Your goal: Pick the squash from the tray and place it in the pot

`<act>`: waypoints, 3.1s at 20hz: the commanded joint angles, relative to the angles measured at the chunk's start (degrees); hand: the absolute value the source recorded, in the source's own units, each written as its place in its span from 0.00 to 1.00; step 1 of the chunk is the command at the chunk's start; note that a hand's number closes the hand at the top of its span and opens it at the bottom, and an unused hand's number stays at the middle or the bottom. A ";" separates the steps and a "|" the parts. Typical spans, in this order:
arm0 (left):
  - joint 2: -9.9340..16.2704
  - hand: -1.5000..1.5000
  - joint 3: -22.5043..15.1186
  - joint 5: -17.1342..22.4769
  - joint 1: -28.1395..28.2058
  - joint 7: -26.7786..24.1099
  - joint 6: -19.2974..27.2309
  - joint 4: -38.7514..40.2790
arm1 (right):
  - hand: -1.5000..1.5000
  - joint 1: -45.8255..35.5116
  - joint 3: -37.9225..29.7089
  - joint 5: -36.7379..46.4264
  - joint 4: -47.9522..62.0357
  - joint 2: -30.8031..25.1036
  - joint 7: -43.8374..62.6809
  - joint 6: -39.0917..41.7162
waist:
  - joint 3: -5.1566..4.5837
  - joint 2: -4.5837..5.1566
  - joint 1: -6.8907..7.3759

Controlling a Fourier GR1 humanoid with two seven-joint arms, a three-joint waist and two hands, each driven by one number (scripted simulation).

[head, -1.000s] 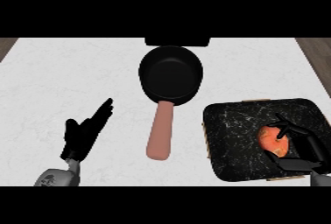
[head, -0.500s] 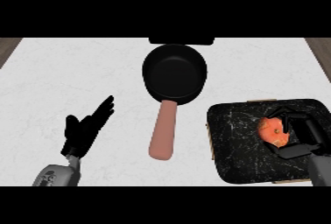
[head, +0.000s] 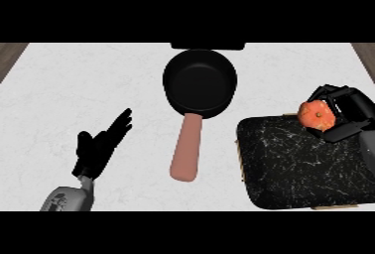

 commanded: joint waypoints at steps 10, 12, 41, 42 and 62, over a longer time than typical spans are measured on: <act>1.16 0.50 1.60 0.04 4.37 0.81 -1.58 -1.52 | 1.00 -7.03 2.61 5.39 -13.18 -1.28 5.24 -7.37 | -0.20 -0.66 -2.02; -0.08 0.50 1.82 1.26 1.24 6.82 -0.89 -4.70 | 1.00 -9.00 1.65 4.98 -13.97 -1.76 7.97 -6.51 | -0.15 -0.46 -1.64; -1.23 0.50 0.53 -1.65 2.98 5.64 -1.53 -6.97 | 1.00 -37.81 29.16 39.19 -3.64 20.28 42.09 -18.54 | -0.16 0.03 0.63; -1.37 0.50 1.47 -2.68 2.06 0.73 -1.59 0.01 | 1.00 -41.09 29.31 39.52 -1.82 19.70 43.04 -14.85 | -0.25 0.28 0.10; -3.12 0.50 0.41 -3.62 1.11 2.39 -0.90 -1.25 | 0.00 -39.90 8.07 17.94 5.86 29.33 42.26 -25.77 | -0.06 0.46 1.25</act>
